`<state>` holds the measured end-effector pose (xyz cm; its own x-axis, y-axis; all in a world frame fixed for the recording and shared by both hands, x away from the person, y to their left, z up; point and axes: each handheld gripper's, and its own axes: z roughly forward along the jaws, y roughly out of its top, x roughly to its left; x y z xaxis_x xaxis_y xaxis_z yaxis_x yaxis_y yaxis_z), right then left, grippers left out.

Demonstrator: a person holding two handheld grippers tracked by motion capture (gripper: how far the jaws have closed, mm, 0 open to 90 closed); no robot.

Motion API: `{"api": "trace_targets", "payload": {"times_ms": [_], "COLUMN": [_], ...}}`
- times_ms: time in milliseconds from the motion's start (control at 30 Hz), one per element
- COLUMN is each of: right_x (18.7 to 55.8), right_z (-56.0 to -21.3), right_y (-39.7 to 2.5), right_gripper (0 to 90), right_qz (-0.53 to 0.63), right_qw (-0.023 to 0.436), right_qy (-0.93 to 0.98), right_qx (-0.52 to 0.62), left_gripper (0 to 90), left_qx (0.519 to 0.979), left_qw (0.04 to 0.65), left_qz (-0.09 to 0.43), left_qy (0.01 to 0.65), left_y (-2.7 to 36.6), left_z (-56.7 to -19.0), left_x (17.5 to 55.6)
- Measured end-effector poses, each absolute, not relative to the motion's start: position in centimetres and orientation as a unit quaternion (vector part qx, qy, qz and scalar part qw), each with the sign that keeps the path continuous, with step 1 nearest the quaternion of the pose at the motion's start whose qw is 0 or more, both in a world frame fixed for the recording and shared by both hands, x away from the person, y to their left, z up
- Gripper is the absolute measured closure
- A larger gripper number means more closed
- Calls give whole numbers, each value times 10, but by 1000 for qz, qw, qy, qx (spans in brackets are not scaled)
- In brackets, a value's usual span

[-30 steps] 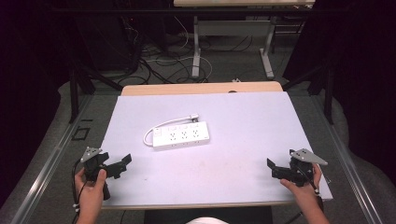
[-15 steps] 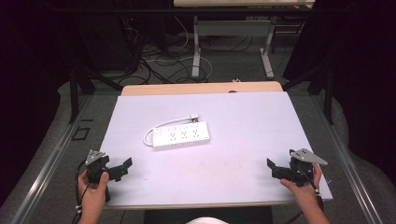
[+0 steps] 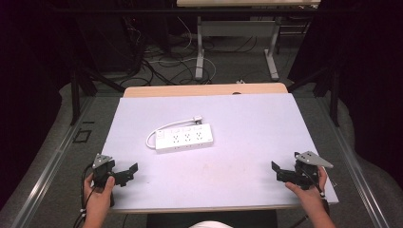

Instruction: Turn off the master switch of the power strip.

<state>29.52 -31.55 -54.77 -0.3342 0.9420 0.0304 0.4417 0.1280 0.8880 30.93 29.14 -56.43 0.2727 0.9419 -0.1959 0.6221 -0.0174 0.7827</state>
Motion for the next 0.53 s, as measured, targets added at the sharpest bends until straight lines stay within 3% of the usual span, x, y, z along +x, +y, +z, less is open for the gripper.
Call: {"api": "trace_targets", "payload": {"times_ms": [533], "right_x": [296], "right_z": [-549], "right_y": [-316], "right_gripper": [26], "right_qz": [426], "right_qw": [284], "right_qy": [697], "right_qx": [502], "left_gripper": [5], "left_qx": [684], "left_qw": [410], "left_qz": [194], "left_qy": [571], "left_y": [291], "left_z": [-565], "left_x": [310]}}
